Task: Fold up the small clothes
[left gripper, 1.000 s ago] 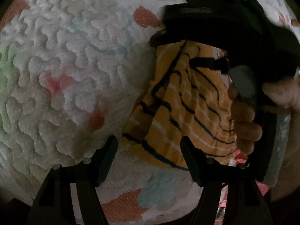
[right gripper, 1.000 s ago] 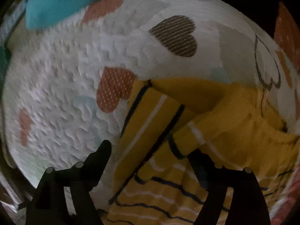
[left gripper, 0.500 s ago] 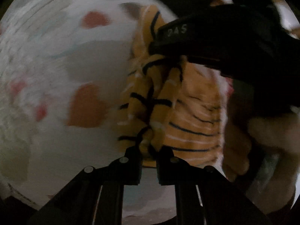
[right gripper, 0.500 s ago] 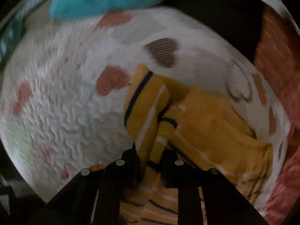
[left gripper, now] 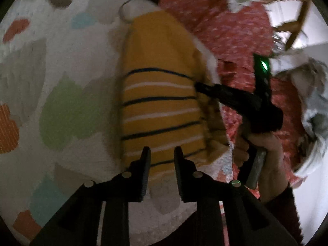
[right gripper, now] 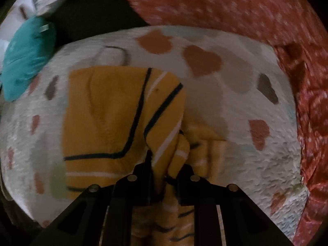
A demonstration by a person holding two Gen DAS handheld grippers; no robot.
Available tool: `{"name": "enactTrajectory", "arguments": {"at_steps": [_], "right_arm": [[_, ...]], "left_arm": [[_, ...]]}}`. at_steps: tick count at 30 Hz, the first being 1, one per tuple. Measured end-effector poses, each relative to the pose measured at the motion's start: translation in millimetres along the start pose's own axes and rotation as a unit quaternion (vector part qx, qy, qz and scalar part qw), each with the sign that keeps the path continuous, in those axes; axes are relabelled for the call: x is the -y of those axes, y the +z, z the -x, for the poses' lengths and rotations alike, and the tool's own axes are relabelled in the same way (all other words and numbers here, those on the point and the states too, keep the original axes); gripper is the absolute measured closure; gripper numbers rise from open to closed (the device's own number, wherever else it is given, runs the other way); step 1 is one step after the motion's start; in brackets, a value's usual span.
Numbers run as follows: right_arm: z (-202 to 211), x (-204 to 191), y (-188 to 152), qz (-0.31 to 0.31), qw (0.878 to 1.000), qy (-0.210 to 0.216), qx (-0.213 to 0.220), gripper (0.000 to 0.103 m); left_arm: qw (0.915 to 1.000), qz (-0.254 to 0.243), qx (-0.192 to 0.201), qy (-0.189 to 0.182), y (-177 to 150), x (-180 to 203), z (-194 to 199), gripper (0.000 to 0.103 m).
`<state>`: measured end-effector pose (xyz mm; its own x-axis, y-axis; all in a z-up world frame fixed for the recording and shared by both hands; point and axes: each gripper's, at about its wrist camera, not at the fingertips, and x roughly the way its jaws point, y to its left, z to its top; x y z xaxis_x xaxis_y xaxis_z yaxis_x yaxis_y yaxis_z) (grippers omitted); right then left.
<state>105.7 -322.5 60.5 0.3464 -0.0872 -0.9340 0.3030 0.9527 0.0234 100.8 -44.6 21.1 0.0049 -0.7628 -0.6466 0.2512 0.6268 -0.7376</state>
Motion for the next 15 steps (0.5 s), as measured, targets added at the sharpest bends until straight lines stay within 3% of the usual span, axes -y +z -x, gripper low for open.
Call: {"name": "enactTrajectory", "arguments": {"at_steps": [1,3,5,9,12,15], "right_arm": [[-6,10,-1,-0.015,1.000,0.005,-0.001,0.080],[-8,26,-4,-0.036,0.999,-0.002,0.009,0.063],[-3,38,-6,-0.048,0.998,-0.027,0.030,0.054],[24,49,-10,-0.061,0.993,-0.069,0.071,0.054],[53,39,-19,-0.048,0.993,-0.023,0.101,0.059],[68,15,-40,-0.017,0.993,0.057,0.100,0.069]], "left_arm": [[0.9998,0.015,-0.008,0.005,3,-7,-6,0.082],[0.9991,0.028,-0.018,0.026,0,-5,-19,0.082],[0.9983,0.033,-0.023,0.042,2,-4,-29,0.082],[0.9976,0.033,-0.027,0.054,1,-4,-32,0.082],[0.9971,0.036,-0.027,0.061,3,-1,-36,0.078],[0.9969,0.038,-0.027,0.063,2,-2,-38,0.077]]}}
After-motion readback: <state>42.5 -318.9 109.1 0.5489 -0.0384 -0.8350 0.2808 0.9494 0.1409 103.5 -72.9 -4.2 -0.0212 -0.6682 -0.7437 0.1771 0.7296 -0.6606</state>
